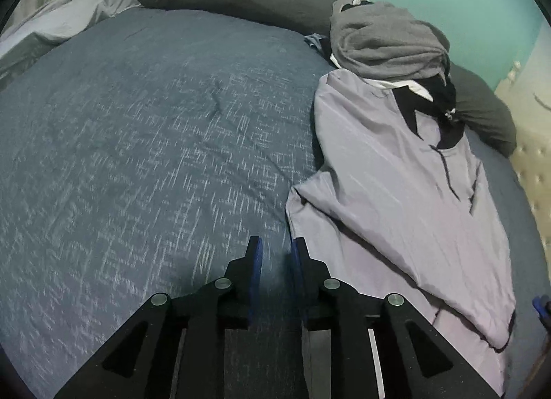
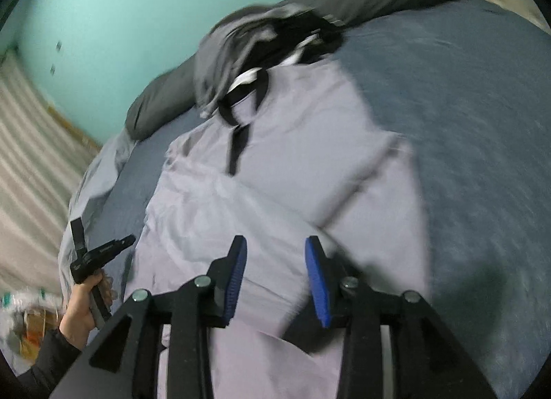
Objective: Fold clothes
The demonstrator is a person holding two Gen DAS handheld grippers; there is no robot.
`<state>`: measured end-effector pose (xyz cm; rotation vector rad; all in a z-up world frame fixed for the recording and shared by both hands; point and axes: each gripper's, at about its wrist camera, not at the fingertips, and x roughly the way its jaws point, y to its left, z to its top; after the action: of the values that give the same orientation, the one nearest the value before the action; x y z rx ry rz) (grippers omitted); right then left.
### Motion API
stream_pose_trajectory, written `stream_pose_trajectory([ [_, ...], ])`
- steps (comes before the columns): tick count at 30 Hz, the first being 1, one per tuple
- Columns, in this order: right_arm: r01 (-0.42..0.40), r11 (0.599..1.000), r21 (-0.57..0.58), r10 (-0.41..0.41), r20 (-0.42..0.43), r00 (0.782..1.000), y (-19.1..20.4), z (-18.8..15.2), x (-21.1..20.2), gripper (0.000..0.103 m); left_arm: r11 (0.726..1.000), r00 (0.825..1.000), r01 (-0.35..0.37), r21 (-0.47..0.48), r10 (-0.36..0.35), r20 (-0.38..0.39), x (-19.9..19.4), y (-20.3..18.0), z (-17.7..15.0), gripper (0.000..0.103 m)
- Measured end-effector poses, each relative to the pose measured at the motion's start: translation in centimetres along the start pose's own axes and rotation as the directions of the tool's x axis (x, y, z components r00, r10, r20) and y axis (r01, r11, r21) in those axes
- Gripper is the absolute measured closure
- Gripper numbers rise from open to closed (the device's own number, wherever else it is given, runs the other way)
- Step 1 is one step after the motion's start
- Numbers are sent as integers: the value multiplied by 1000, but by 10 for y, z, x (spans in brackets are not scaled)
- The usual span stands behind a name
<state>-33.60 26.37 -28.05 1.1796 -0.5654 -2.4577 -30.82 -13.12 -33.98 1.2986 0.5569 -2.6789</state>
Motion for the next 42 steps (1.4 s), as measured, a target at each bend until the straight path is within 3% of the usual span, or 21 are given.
stream_pose_trajectory([
  [3,-34,992,-119,26,-66,997,48,27,40,67,999,999,33,-31,-33,9,-1,4,-11,70],
  [10,-126,921,-369,50,-208,977,153,82,133,67,999,999,46,-4,-46,-1,-3,7,-24,67],
  [13,-140,896,-422,42,-235,971,182,99,176,67,999,999,33,0,-33,15,-7,11,-23,59],
  [19,-96,835,-543,-38,-230,972,227,119,255,67,999,999,35,-39,-35,13,-2,28,-22,58],
  [23,-53,806,-590,-113,-241,964,242,127,298,67,999,999,36,-34,-36,13,2,27,-21,54],
  [26,-48,819,-571,-121,-254,960,240,133,318,67,999,999,39,-26,-39,13,3,24,-22,48],
  [32,-31,832,-554,-143,-268,953,231,138,342,68,999,999,44,-29,-44,13,4,25,-23,48],
  [34,-52,830,-555,-131,-285,950,230,136,345,77,998,999,45,-32,-45,12,5,26,-23,48],
  [36,-65,830,-555,-116,-285,951,230,135,344,95,998,999,48,-33,-48,12,5,26,-22,48],
  [38,-83,840,-537,-79,-272,959,230,138,338,101,998,999,52,-36,-52,12,5,26,-22,47],
  [42,-120,878,-462,36,-187,982,218,148,303,102,997,998,56,-43,-55,13,5,27,-23,47],
])
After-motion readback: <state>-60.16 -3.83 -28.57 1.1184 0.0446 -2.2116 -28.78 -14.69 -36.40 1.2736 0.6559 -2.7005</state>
